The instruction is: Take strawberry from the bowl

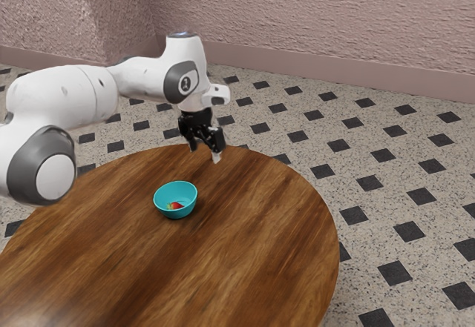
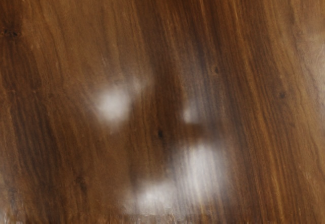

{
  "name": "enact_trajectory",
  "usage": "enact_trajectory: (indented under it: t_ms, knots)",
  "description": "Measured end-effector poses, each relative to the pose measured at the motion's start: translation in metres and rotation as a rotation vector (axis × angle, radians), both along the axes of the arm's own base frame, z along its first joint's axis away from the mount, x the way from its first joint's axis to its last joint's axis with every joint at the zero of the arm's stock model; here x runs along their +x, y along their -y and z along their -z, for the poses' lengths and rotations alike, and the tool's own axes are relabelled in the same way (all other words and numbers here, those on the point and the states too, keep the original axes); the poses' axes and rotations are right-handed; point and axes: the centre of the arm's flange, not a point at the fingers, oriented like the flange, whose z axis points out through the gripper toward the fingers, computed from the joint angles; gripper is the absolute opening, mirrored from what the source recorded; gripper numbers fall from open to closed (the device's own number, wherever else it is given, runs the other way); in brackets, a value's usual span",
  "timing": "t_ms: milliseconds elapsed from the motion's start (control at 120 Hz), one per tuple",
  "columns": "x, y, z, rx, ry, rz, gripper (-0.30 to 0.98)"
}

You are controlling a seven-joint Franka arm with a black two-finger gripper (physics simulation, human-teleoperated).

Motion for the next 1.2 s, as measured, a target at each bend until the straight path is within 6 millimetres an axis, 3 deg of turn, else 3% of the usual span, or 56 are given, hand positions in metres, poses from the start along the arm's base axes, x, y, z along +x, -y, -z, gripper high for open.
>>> enact_trajectory:
  t_ms: [125, 258, 483, 633, 1200]
  knots:
    - [-0.045, -0.002, 0.005, 0.017, -0.07, 0.028, 0.69]
    - [-0.068, -0.022, 0.027, 0.058, -0.118, 0.033, 0.68]
    - [-0.07, -0.032, 0.033, 0.095, -0.103, 0.065, 0.57]
    - [-0.07, -0.023, 0.032, 0.084, -0.092, 0.086, 0.5]
    - [-0.092, -0.019, 0.076, 0.069, -0.168, 0.102, 0.45]
